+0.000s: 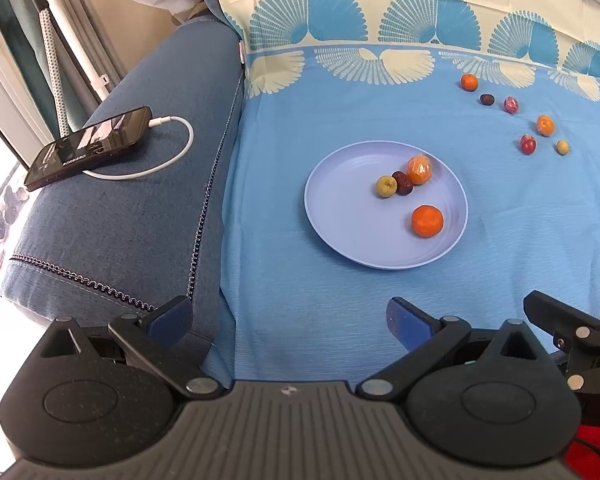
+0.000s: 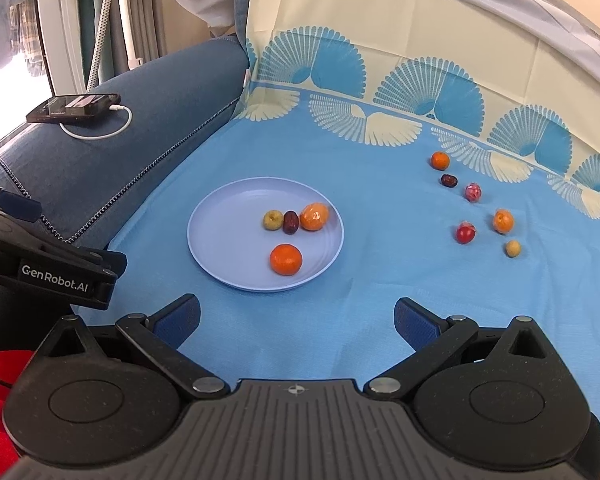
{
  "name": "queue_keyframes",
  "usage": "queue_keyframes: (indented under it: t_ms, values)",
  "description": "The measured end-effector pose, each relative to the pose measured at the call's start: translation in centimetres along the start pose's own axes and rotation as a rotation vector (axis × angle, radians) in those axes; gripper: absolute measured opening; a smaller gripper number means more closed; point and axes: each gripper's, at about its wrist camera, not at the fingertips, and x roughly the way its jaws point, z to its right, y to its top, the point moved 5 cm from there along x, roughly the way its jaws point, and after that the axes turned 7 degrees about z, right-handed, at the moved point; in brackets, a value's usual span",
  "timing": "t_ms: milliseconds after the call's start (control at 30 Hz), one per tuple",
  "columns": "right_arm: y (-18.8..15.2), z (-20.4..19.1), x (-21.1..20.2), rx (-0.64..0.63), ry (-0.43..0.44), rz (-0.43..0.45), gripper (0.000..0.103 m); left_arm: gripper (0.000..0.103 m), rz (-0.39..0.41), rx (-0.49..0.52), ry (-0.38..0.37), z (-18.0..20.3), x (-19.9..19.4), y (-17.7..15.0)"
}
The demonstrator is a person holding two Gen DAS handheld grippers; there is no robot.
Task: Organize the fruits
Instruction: 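Withdraw both open tools from the plate, then grasp a wrapped red fruit with the left tool while the right tool grasps a wrapped mandarin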
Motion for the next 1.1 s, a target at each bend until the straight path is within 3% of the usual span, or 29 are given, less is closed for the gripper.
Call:
queue_keyframes:
  t_ms: [667,933,1100]
  values:
    - [-0.6,2.1,1.5,0.097,-0.035,-0.024,0.102,0.103,-0.034,0.025,-0.008,1.0,1.4,0.4]
    - [-0.9,8.0,2.1,0.223,-0.168,0.022,0.102,0.103,-0.027,0.057,-0.054,4.2,2.3,2.7]
    - [-1.0,14.2,2.7,0.295,-0.271,0.047,0.102,0.103,0.002,0.142,-0.096,9.1,4.2,5.5]
